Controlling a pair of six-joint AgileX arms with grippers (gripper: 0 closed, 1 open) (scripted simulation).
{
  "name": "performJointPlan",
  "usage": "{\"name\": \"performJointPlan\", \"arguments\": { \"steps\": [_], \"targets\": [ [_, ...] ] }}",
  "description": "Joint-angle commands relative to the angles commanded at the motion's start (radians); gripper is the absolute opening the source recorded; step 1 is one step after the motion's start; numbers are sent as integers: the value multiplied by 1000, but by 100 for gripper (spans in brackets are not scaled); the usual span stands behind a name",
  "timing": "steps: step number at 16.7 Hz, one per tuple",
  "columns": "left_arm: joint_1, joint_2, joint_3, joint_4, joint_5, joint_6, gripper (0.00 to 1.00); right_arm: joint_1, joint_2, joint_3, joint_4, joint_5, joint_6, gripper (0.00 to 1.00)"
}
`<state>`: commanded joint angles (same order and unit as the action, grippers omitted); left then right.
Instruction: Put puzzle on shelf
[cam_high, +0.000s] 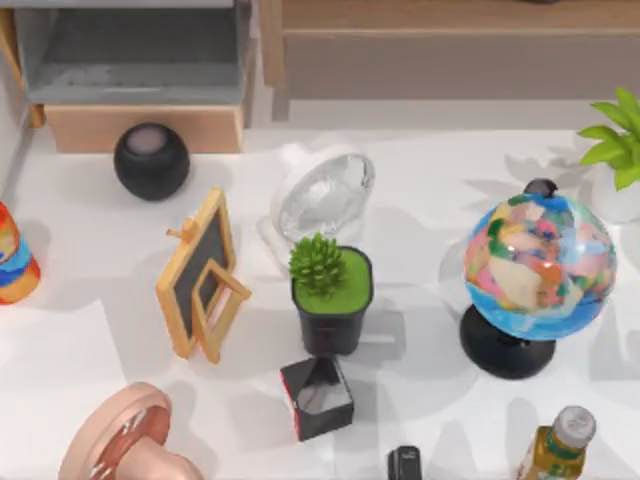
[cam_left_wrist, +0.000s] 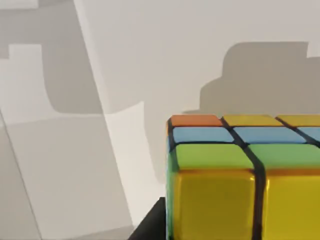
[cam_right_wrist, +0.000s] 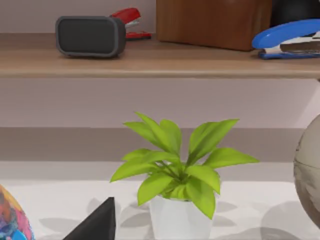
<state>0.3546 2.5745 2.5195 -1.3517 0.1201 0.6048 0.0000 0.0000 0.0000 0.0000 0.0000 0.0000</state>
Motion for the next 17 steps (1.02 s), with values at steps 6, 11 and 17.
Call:
{"name": "performJointPlan", "arguments": {
  "steps": [6, 11, 17],
  "targets": [
    [-14, -125, -88, -24, -26, -7, 0, 0, 0, 0, 0, 0, 0, 100],
    [-198, -380, -265, 38, -73, -23, 0, 0, 0, 0, 0, 0, 0, 100],
    [-592, -615, -557, 311, -159, -67, 0, 0, 0, 0, 0, 0, 0, 100]
  ]
}}
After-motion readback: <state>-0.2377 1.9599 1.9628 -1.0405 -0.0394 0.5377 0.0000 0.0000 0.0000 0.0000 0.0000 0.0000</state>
